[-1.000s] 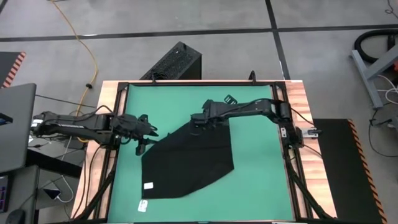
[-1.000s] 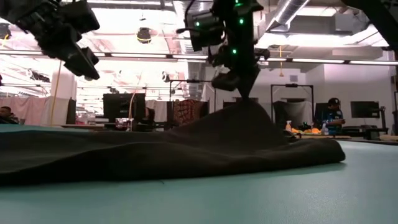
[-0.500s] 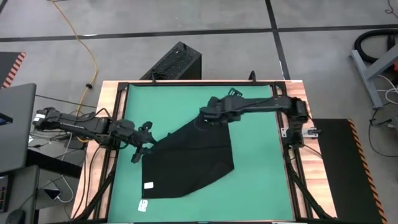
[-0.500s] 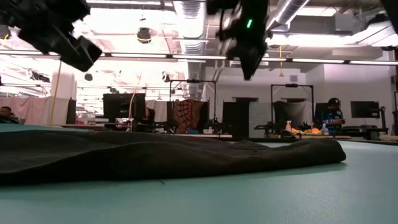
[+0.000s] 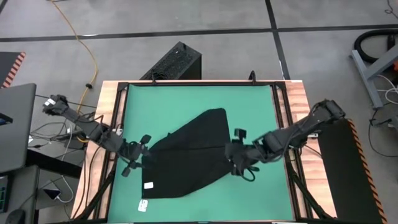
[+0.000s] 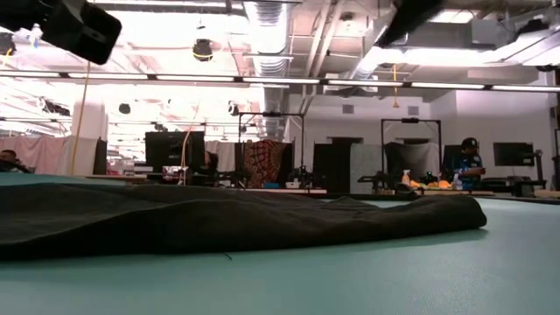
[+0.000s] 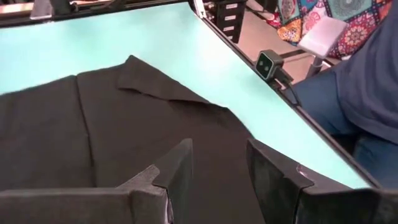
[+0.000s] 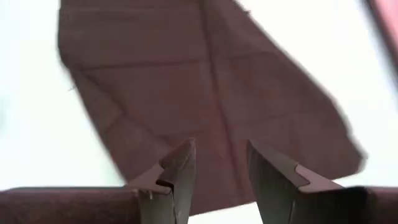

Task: Roll napkin
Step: Fold the black table napkin

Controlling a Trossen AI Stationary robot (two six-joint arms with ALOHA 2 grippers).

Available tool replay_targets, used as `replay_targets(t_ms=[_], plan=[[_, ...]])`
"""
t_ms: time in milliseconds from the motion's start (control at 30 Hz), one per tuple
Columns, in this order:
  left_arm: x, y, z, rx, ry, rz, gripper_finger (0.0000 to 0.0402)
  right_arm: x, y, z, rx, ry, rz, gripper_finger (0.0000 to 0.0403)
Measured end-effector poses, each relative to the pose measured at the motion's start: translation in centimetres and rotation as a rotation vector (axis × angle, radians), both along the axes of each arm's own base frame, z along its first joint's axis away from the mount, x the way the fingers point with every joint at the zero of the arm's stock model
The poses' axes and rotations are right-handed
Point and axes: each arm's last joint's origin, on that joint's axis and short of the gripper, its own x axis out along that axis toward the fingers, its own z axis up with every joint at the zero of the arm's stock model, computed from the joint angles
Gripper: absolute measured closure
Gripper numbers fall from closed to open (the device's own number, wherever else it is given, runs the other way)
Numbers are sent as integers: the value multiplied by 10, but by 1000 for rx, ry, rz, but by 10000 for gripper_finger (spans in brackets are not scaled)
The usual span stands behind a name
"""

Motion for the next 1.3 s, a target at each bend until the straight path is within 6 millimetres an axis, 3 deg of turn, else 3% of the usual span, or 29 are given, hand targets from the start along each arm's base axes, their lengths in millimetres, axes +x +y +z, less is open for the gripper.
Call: replay_targets(t_ms=[200, 500, 767, 1000, 1300], plan=[[0, -20, -10, -26, 78, 21, 260, 0, 3, -52, 142, -52, -21, 239], [11, -47, -26, -13, 108, 27, 260, -15, 0, -99, 258, -58, -91, 239], [20, -55, -40, 2, 161, 68, 260, -21, -5, -114, 311, -70, -158, 240], [22, -56, -40, -18, 149, 70, 260, -22, -6, -120, 336, -109, -157, 240], [22, -57, -39, -24, 139, 68, 260, 0, -12, -156, 355, -38, -162, 240]])
